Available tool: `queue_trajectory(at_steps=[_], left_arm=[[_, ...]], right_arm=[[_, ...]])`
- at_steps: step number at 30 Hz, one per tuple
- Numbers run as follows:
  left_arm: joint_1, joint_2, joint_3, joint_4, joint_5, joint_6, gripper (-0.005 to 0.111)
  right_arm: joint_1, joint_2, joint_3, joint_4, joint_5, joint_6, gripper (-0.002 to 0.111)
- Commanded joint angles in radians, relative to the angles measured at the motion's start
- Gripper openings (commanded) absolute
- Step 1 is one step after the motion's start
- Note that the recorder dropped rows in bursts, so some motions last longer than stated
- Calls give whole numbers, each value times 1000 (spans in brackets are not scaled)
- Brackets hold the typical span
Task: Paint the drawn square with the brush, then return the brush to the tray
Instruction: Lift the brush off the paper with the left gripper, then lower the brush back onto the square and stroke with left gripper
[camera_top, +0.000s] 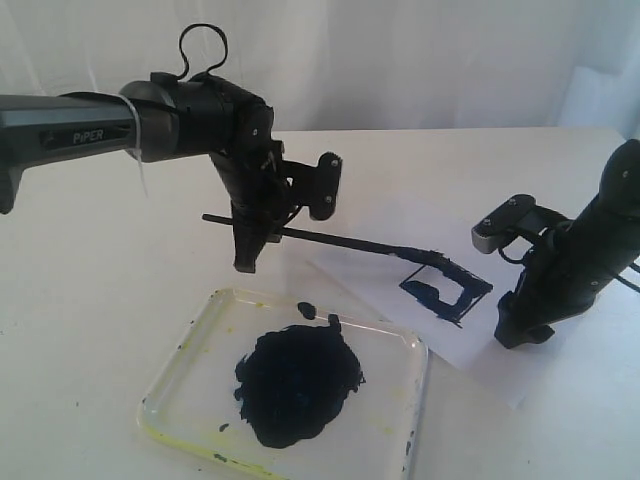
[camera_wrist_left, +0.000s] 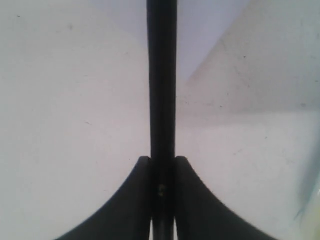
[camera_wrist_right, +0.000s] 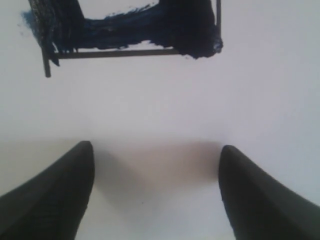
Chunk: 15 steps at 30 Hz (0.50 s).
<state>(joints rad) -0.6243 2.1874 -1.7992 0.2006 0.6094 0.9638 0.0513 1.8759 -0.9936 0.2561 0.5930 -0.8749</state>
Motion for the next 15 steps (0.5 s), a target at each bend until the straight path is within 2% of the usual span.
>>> queue_trajectory(at_steps=[1, 7, 15], left_arm=[[0, -14, -6, 10, -9, -11, 0], [0, -10, -6, 20, -69, -11, 0], [0, 27, -6, 76, -59, -2, 0]], right_arm=[[-2, 21, 7, -22, -20, 2, 66], [-2, 21, 7, -22, -17, 5, 66], [-2, 21, 7, -22, -17, 18, 66]])
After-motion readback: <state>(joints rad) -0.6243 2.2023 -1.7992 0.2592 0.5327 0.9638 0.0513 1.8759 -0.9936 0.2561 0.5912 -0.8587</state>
